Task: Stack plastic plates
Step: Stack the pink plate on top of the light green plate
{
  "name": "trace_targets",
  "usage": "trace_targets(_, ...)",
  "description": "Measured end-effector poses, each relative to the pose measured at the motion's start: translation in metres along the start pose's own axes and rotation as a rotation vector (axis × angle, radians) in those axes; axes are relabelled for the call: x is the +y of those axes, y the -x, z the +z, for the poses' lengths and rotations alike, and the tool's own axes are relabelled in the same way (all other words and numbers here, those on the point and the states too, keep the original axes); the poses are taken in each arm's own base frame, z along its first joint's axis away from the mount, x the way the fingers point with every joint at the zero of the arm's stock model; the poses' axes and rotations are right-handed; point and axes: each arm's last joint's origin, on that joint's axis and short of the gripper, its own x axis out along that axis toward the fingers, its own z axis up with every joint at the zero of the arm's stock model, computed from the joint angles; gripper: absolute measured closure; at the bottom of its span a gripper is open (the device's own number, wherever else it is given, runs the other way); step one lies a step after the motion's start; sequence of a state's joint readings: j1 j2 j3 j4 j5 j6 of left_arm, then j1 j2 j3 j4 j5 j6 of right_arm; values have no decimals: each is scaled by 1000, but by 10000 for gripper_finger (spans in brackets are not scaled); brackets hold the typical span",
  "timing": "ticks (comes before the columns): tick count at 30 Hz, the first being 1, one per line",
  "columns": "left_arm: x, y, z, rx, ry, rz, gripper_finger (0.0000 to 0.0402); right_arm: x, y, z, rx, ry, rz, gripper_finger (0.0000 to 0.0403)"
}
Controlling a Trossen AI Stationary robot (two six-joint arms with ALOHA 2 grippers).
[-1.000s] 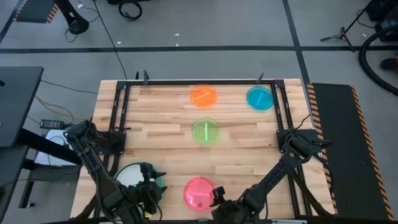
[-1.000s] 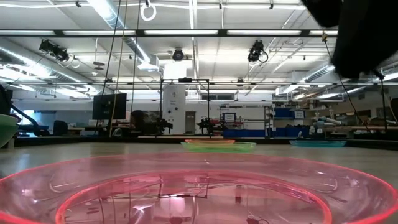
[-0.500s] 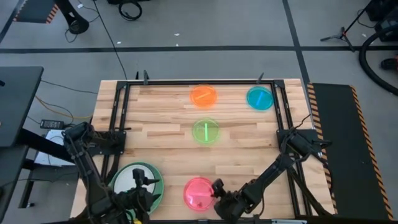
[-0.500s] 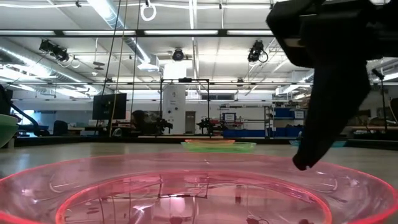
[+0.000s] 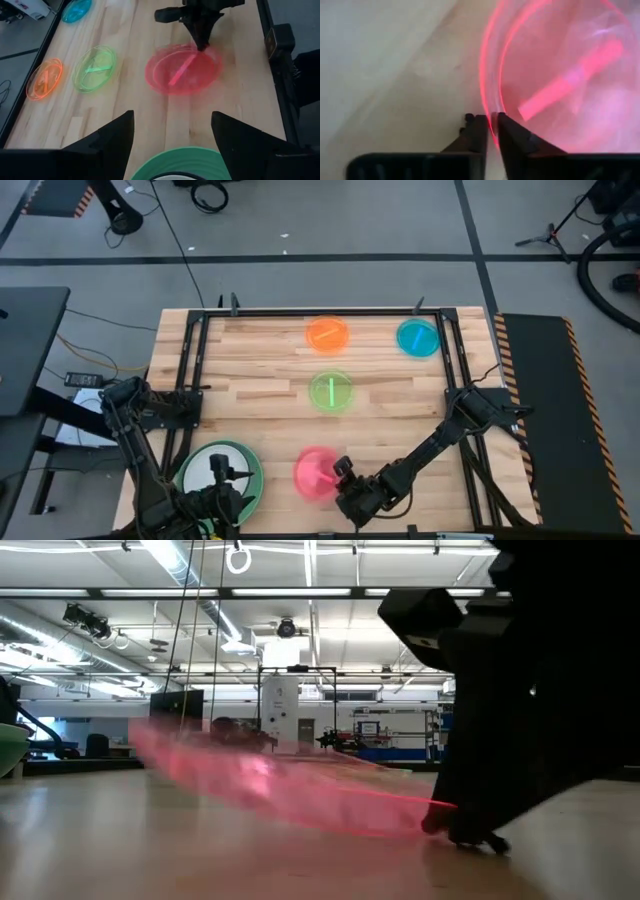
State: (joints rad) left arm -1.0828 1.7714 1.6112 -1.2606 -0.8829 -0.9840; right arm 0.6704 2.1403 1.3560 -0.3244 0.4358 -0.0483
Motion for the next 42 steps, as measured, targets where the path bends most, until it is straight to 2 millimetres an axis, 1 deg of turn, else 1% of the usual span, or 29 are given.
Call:
trace_targets(2, -1, 1, -1, -2, -4, -2, 131, -3, -2, 0, 1, -21, 3, 391)
trace_targets(3, -1, 1, -1, -2, -9, -3, 131, -5, -2, 0, 1, -45, -2, 393)
trace_targets(6, -1, 1, -1, -2, -26, -3, 131, -9, -2, 1, 0, -138, -95, 392)
trace_targets(8, -1, 1, -1, -2, -27, -3, 131, -13, 3, 5, -4, -150, -135, 396)
trace_targets(10, -1, 2, -2, -4, -30, -6, 131, -22, 10, 10, -3, -159, -163, 397)
trace_targets(12, -2, 4, -2, -14, -28, -9, 131, -35, 17, 12, 11, -194, -180, 397)
trace_targets(14, -3, 4, -1, -33, -24, -9, 131, -55, 18, 8, 44, -244, -200, 398)
trace_targets(18, -6, 7, -2, -53, -65, -15, 131, -94, 10, -3, 120, -294, -242, 399)
trace_targets(22, -7, 9, -3, -56, -67, -22, 131, -126, -1, -15, 185, -279, -291, 400)
trace_targets(25, -8, 11, -5, -59, -74, -29, 131, -147, -6, -23, 228, -270, -310, 400)
trace_targets(27, -8, 12, -5, -59, -71, -31, 131, -156, -9, -30, 265, -267, -305, 400)
trace_targets(31, -10, 16, -8, -64, -67, -43, 131, -164, -10, -46, 378, -272, -189, 397)
trace_targets(35, -10, 16, -8, -64, -61, -43, 131, -164, -6, -60, 506, -305, -171, 397)
trace_targets(38, -10, 15, -7, -62, -69, -38, 131, -163, -3, -63, 543, -351, -191, 395)
trace_targets(42, -8, 12, -6, -57, -66, -29, 131, -163, -4, -62, 527, -376, -200, 389)
